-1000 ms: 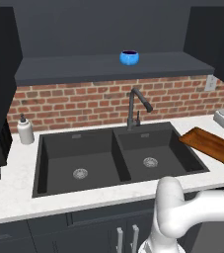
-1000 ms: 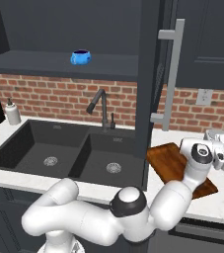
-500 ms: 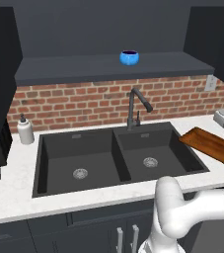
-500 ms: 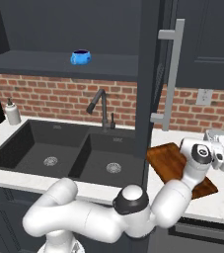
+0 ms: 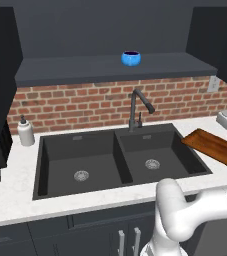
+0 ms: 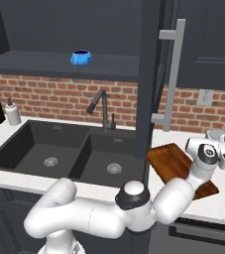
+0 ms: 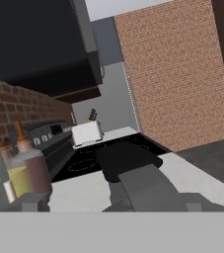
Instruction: Pick the kettle from the counter and place it on the tray. Then pick the mug from the cabinet and place it on the tray. Then close the cabinet doors.
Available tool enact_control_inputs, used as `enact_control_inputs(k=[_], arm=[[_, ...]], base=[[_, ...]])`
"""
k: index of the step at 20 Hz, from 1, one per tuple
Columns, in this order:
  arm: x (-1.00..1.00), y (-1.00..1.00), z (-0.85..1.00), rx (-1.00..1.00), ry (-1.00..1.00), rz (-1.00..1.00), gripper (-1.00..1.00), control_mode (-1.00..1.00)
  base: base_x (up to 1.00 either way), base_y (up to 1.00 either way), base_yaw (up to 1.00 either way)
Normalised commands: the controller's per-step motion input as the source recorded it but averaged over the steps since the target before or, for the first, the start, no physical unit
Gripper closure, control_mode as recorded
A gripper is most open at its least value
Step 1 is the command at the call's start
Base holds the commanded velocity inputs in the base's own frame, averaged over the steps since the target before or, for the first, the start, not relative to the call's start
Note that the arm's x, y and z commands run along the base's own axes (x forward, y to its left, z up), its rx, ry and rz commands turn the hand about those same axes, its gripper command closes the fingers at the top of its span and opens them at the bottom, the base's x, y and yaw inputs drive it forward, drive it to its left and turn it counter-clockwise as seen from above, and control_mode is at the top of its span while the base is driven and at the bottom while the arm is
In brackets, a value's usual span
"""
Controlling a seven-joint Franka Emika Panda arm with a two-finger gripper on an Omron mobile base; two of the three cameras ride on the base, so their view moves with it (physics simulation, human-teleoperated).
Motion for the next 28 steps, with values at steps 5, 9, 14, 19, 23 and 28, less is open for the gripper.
enact_control_inputs(k=[5, 9, 14, 19, 23, 28], arm=[[0.0, -0.18, -0.24, -0.11, 0.0, 0.0, 1.0, -1.0], [0.0, 0.0, -0.37, -0.12, 0.03, 0.0, 1.0, -1.0], [0.0, 0.0, -0.33, -0.1, 0.01, 0.0, 1.0, -1.0], [-0.02, 0.02, -0.26, -0.12, 0.01, 0.0, 1.0, -1.0], [-0.19, 0.22, -0.09, -0.18, 0.0, 0.0, 1.0, -1.0], [-0.18, 0.38, 0.0, -0.2, 0.0, 0.0, 1.0, -1.0]], base=[[0.0, 0.0, 0.0], [0.0, 0.0, 0.0], [0.0, 0.0, 0.0], [0.0, 0.0, 0.0], [0.0, 0.0, 0.0], [0.0, 0.0, 0.0]])
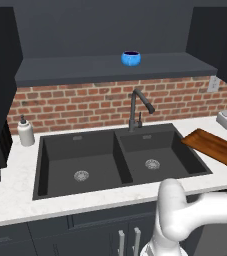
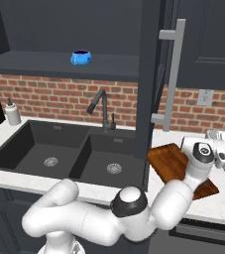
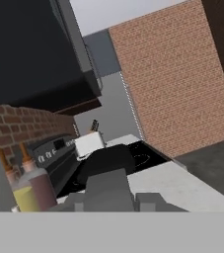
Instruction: Pick the kettle from the counter and place it on the tray. Then pick the mug from the cabinet and place it on the tray. Then close the cabinet doors.
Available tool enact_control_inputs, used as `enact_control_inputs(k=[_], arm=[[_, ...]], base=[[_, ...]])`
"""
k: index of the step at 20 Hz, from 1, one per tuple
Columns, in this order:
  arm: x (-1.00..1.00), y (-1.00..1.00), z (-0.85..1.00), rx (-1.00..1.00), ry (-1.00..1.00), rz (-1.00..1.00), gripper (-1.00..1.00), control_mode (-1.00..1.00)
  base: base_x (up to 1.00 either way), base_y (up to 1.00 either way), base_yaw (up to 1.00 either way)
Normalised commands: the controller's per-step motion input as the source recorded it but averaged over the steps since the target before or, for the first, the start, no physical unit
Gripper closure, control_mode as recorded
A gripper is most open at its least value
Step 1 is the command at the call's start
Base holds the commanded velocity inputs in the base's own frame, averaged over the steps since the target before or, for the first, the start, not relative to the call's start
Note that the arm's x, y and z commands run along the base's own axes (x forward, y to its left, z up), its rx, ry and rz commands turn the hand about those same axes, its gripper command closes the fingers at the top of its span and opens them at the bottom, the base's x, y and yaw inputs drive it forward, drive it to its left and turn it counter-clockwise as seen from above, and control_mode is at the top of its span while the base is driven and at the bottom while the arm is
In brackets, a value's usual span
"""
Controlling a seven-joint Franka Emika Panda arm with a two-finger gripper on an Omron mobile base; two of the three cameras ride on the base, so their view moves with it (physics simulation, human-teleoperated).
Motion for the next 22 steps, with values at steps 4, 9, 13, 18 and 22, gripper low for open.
enact_control_inputs(k=[4, 9, 13, 18, 22], arm=[[-0.24, 0.38, 0.0, -0.17, 0.0, 0.0, 1.0, -1.0], [-0.33, 0.38, 0.02, -0.12, 0.01, 0.0, 1.0, -1.0], [-0.35, 0.47, 0.12, -0.08, 0.0, 0.0, 1.0, -1.0], [-0.3, 0.53, 0.02, -0.08, 0.0, 0.0, 1.0, -1.0], [-0.15, 0.58, 0.03, -0.13, 0.0, 0.0, 1.0, -1.0]], base=[[0.0, 0.0, 0.0], [0.0, 0.0, 0.0], [0.0, 0.0, 0.0], [0.0, 0.0, 0.0], [0.0, 0.0, 0.0]])
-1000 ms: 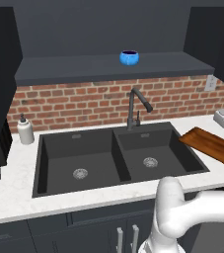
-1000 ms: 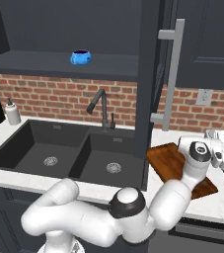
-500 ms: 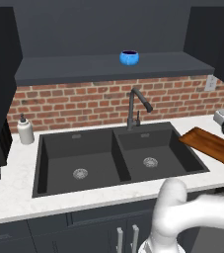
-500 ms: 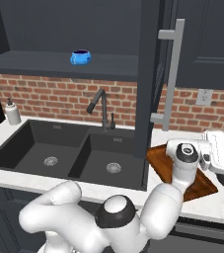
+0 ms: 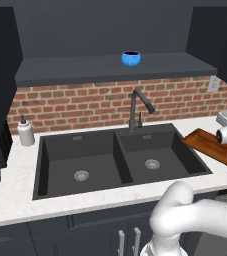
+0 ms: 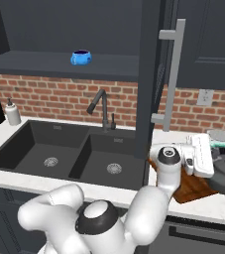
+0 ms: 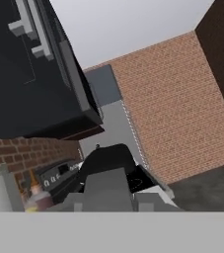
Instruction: Pick the kettle from the counter and place it on the tray. Then pick the mug from the cabinet and place it on the tray. Then close the cabinet doors.
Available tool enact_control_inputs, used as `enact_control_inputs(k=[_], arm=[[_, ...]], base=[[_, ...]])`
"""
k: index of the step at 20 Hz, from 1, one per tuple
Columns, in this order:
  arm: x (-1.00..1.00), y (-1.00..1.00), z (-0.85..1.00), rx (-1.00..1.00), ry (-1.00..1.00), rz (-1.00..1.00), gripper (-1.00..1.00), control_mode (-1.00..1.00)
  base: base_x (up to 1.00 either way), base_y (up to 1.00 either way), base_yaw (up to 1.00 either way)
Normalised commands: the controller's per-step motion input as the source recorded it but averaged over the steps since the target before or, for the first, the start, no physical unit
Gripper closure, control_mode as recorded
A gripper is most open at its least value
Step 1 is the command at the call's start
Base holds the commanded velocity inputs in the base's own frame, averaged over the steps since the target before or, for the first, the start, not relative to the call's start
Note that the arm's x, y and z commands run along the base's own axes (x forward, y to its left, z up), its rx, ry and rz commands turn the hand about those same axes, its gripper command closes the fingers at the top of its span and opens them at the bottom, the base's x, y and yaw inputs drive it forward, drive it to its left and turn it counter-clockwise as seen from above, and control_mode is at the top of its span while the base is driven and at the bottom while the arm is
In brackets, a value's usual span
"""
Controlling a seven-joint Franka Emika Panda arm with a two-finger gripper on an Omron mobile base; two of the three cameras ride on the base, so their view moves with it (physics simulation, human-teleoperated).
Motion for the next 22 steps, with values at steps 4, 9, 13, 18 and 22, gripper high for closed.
enact_control_inputs(k=[4, 9, 13, 18, 22], arm=[[-0.01, 0.5, 0.26, -0.13, -0.03, 0.01, 1.0, -1.0], [-0.03, 0.61, 0.1, -0.09, 0.04, 0.01, 1.0, -1.0], [-0.02, 0.7, 0.0, -0.07, 0.18, 0.03, 1.0, -1.0], [0.0, 0.71, 0.0, -0.06, 0.16, 0.06, 1.0, -1.0], [0.13, 0.65, 0.0, -0.04, 0.1, 0.14, 1.0, -1.0]], base=[[0.0, 0.0, 0.0], [0.0, 0.0, 0.0], [0.0, 0.0, 0.0], [0.0, 0.0, 0.0], [0.0, 0.0, 0.0]])
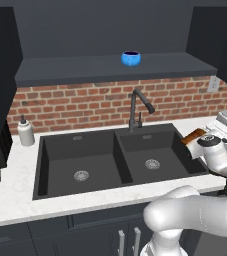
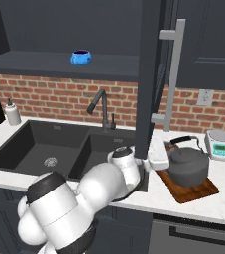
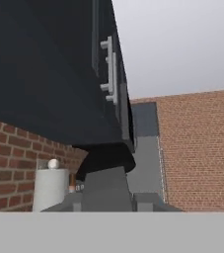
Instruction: Pick the kettle from the counter and place it on the tray. Then pick the mug from the cabinet and place it on the tray. Then close the cabinet doors.
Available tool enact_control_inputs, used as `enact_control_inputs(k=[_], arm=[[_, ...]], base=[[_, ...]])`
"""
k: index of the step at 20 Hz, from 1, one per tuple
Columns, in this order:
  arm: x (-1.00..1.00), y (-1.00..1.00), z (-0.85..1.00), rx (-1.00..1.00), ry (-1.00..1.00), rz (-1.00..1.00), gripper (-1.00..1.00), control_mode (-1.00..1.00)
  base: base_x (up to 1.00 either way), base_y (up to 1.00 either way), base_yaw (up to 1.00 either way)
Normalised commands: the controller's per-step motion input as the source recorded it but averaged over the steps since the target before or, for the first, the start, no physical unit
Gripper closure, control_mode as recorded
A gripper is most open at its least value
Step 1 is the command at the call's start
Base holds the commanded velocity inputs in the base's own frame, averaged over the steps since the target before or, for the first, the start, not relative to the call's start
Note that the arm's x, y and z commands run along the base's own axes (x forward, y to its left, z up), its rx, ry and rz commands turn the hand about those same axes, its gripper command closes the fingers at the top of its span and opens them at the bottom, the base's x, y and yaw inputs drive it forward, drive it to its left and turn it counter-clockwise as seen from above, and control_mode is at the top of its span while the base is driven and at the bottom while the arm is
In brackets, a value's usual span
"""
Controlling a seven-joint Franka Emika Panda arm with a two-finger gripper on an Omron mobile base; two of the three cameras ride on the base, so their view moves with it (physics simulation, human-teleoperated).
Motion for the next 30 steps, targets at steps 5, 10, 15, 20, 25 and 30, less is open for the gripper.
enact_control_inputs(k=[5, 10, 15, 20, 25, 30], arm=[[0.17, 0.56, 0.04, 0.0, 0.01, 0.18, 1.0, -1.0], [0.15, 0.4, 0.12, 0.01, 0.0, 0.13, 1.0, -1.0], [0.29, 0.23, 0.06, 0.08, 0.0, 0.06, 1.0, -1.0], [0.33, 0.01, 0.0, 0.07, 0.0, 0.0, 1.0, -1.0], [0.25, 0.06, -0.01, 0.1, 0.0, 0.0, 1.0, -1.0], [0.13, 0.14, -0.07, 0.09, 0.0, 0.0, 1.0, -1.0]], base=[[0.0, 0.0, 0.0], [0.0, 0.0, 0.0], [0.0, 0.0, 0.0], [0.0, 0.0, 0.0], [0.0, 0.0, 0.0], [0.0, 0.0, 0.0]])
